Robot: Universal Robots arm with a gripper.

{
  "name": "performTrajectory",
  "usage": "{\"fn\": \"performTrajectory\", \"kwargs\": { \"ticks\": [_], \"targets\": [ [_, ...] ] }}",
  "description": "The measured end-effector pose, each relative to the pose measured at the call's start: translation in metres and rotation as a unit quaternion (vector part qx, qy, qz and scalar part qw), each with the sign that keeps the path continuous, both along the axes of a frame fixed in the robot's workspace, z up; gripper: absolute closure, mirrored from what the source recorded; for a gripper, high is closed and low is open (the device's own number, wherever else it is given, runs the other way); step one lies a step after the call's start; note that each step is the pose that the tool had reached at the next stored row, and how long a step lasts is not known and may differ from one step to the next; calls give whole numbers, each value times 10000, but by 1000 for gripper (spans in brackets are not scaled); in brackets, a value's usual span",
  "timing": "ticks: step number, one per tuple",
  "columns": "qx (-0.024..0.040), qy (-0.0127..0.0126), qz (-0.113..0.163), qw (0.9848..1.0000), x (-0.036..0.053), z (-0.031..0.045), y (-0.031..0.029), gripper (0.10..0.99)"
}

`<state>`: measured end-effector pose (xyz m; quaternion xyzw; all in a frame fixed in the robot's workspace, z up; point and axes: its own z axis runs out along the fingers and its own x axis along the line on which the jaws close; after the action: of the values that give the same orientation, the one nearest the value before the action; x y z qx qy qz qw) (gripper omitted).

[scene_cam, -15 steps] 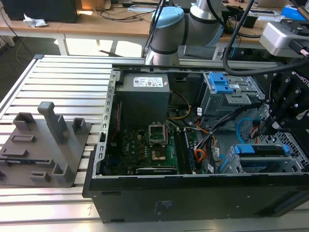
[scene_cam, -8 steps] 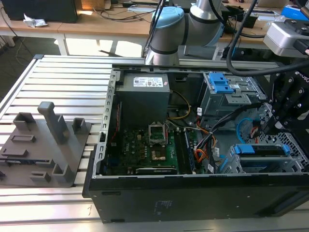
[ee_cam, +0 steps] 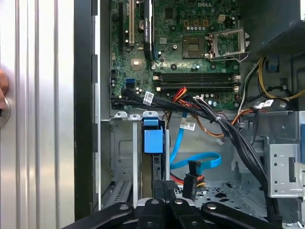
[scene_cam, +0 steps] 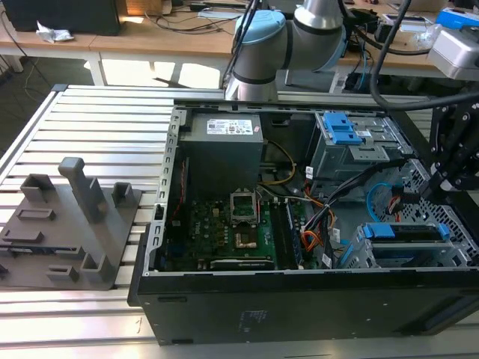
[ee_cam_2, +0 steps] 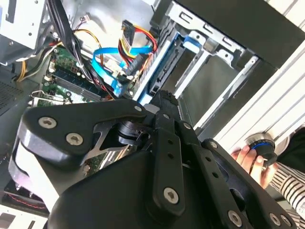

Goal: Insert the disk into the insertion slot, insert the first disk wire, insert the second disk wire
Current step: 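Insert the first disk wire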

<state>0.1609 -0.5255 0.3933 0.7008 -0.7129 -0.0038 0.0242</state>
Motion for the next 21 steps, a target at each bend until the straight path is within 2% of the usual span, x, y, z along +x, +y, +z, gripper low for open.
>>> {"fn": "performTrajectory", "kwargs": {
  "ticks": [2, 3, 4, 6, 12, 18, 21],
  "targets": [
    [-12, 0, 0, 10000, 25, 1, 75, 980],
    [-22, 0, 2, 10000, 50, 2, 190, 980],
    [-33, 0, 1, 10000, 66, 1, 338, 980],
    [-33, 1, 1, 10000, 74, -8, 391, 980],
    [-70, 4, -6, 10000, 76, -98, 404, 980],
    [-216, 5, -98, 9997, 75, -139, 401, 980],
    [-234, 5, -147, 9996, 76, -162, 401, 980]
  ]
}}
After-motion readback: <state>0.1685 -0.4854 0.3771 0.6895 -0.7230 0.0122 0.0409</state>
